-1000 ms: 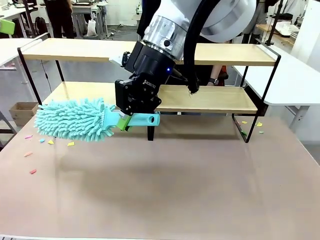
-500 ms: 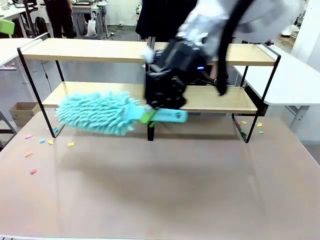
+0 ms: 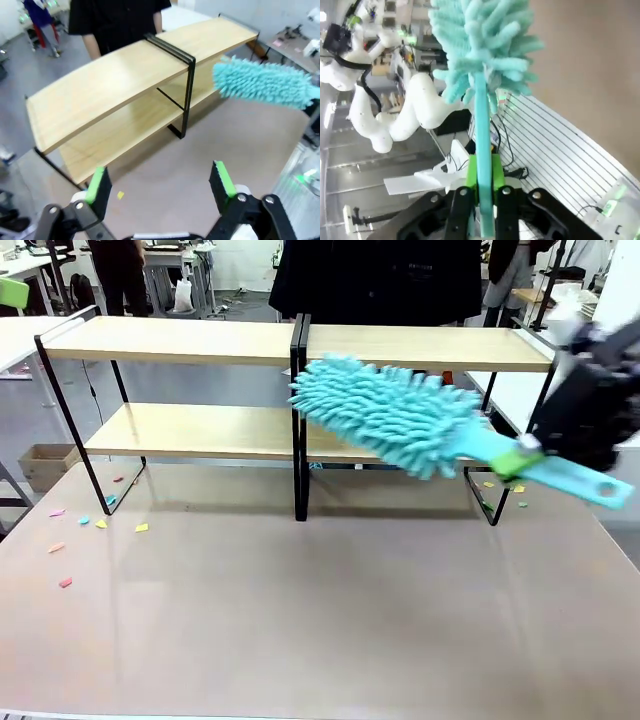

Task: Clean the shelves.
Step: Clean another randomly selected level of the Shelf with the Duster.

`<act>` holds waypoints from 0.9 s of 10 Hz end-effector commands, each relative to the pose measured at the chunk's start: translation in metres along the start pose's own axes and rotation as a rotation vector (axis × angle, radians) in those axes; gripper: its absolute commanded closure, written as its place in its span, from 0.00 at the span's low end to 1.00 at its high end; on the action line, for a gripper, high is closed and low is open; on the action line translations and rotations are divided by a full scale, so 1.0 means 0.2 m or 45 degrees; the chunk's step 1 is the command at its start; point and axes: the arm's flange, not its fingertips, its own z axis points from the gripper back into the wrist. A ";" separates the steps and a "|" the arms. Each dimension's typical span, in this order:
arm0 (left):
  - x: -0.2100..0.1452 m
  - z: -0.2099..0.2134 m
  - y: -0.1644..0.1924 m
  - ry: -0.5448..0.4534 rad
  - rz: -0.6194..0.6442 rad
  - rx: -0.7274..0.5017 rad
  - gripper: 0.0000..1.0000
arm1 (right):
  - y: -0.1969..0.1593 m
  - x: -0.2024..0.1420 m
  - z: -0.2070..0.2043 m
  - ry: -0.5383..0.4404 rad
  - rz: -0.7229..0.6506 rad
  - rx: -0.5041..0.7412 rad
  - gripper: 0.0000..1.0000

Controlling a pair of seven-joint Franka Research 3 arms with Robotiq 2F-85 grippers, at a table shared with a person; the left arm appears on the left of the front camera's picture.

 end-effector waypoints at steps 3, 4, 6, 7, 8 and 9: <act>-0.01 0.00 0.00 -0.009 0.000 -0.010 0.00 | -0.21 -0.38 0.30 -0.201 0.027 0.164 0.88; -0.01 0.00 0.00 -0.009 0.000 -0.010 0.00 | -0.24 -0.51 0.38 -0.357 0.030 0.161 0.88; -0.01 0.00 0.00 -0.009 0.000 -0.010 0.00 | -0.32 -0.72 0.45 -0.711 0.029 0.061 0.88; -0.01 0.00 0.00 -0.009 0.000 -0.010 0.00 | -0.35 -0.73 0.43 -0.693 0.031 0.063 0.88; -0.01 0.00 0.00 -0.009 0.000 -0.010 0.00 | -0.17 -0.54 0.69 -0.561 -0.038 0.117 0.88; -0.01 0.00 0.00 -0.009 0.000 -0.010 0.00 | -0.17 -0.54 0.69 -0.561 -0.038 0.117 0.88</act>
